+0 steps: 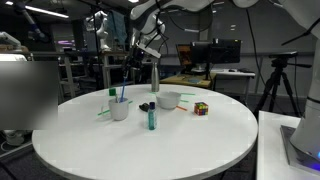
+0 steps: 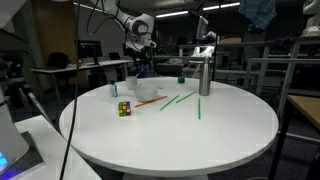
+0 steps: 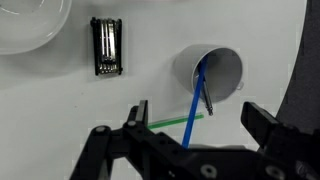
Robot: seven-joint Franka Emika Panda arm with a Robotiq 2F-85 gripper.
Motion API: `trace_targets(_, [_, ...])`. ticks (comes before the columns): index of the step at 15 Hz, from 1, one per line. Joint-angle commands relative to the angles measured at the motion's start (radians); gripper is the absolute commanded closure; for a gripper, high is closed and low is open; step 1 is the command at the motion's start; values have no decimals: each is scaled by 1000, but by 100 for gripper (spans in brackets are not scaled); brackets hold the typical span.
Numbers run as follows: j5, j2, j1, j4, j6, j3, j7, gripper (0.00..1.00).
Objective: Move the blue straw from the mug to the bowl
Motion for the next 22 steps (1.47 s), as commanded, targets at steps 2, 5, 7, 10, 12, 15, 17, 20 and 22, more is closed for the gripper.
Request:
trace_targets(2, [-38,48,30,86,2,1,-17,0])
trace_targets(5, [-69,30,53,71,60,-4,-19,0])
trace_targets(7, [-91,22,63,63,111,-4,-22,0])
trace_targets(10, [-124,25,73,59,164,-7,-21,0])
trace_targets(12, [-156,28,80,55,187,-15,-20,0])
trace_targets(15, [-196,36,84,59,196,-21,-15,0])
trace_targets(17, [-217,38,86,60,199,-24,-14,0])
trace_targets(20, [-236,45,88,64,205,-24,-11,0])
trace_targets(22, [-242,54,88,71,212,-22,-10,0])
